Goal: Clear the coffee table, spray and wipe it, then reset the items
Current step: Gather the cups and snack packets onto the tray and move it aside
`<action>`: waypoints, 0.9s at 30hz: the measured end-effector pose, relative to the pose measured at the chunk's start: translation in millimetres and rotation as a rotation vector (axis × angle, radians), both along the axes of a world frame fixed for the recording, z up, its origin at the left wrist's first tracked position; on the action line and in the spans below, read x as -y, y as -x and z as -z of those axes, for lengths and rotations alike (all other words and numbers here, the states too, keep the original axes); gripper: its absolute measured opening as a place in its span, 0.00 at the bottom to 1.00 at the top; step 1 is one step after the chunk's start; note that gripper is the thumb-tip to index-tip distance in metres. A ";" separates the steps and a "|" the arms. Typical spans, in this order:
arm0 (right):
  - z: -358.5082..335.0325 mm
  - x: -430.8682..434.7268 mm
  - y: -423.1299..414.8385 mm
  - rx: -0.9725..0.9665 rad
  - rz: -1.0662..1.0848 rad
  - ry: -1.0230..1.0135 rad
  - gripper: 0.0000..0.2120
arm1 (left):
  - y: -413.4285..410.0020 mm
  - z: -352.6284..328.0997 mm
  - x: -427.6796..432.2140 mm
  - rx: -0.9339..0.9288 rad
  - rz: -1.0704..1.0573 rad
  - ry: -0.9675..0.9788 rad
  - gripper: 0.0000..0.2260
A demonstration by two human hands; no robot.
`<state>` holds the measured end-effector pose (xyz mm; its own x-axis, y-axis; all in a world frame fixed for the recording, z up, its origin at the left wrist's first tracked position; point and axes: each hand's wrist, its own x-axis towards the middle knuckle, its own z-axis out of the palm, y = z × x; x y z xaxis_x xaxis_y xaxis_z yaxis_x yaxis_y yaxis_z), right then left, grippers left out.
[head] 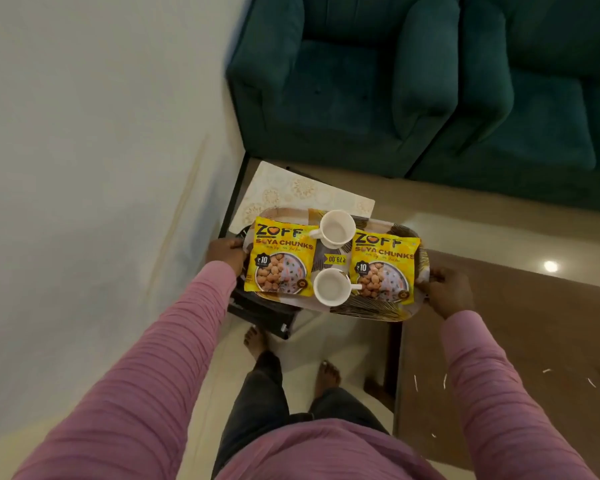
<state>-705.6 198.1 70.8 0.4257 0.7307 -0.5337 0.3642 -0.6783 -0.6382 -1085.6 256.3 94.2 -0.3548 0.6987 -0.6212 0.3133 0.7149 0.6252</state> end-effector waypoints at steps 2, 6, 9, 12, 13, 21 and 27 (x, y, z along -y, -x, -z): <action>1.4 -21.6 14.2 0.005 0.035 -0.006 0.13 | 15.7 6.9 -33.1 0.002 0.037 -0.015 0.12; 11.8 -66.2 41.6 -0.018 0.082 -0.017 0.11 | 45.8 33.2 -99.7 -0.006 0.106 -0.026 0.08; 27.5 -100.3 54.7 -0.044 0.147 0.003 0.14 | 48.8 35.7 -142.3 -0.033 0.158 -0.039 0.09; 65.5 -134.9 59.1 -0.042 0.166 0.015 0.14 | 50.3 60.9 -180.4 -0.066 0.213 -0.036 0.08; 81.4 -146.9 61.8 -0.048 0.170 0.019 0.13 | 51.1 74.8 -191.8 -0.076 0.220 -0.032 0.07; 216.3 -232.3 68.1 -0.053 0.174 0.006 0.11 | 53.8 209.4 -279.9 -0.026 0.140 -0.043 0.09; 302.8 -248.4 72.1 -0.115 0.171 0.061 0.13 | 72.5 306.3 -297.9 -0.037 0.109 0.025 0.10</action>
